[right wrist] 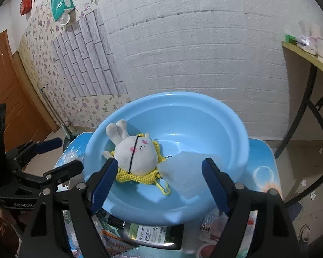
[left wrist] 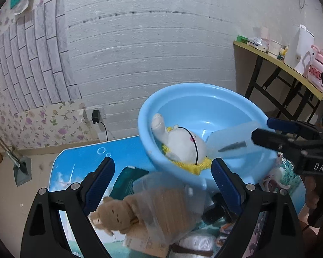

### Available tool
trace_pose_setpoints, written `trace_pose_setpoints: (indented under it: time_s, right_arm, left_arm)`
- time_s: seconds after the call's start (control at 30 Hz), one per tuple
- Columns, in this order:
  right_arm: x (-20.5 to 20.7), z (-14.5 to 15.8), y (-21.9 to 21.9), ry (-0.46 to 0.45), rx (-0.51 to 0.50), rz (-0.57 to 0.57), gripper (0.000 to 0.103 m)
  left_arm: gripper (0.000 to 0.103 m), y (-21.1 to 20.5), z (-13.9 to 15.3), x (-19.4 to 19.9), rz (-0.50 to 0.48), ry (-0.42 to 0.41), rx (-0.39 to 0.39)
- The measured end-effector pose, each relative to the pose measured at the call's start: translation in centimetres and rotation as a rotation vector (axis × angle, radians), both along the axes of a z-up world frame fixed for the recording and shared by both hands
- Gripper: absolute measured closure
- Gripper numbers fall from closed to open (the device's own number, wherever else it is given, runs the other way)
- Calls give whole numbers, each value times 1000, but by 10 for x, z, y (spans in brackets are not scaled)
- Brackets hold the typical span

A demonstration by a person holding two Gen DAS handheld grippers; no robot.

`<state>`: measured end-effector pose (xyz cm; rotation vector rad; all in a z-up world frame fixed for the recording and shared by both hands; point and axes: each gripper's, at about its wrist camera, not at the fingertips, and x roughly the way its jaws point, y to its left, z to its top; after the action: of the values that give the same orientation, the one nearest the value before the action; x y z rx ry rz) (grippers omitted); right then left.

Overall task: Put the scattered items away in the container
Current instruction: 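Lower the clear box into the basin and open the right tool, then withdraw both tools from the basin back over the table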

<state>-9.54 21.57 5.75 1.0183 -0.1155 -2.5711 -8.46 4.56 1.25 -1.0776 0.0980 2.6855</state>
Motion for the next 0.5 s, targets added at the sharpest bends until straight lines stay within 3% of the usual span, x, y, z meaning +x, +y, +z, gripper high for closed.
trace_pose_setpoints:
  time_s: [0.2, 0.37, 0.5]
  right_arm:
    - [12, 3, 3, 13, -1, -14, 19]
    - [22, 1, 5, 14, -23, -37, 19]
    - [34, 0, 6, 67, 23, -93, 18]
  left_arm:
    - [12, -7, 3, 15, 54, 12, 73]
    - [12, -11, 7, 29, 67, 30, 87]
    - [12, -20, 5, 39, 120, 26, 92]
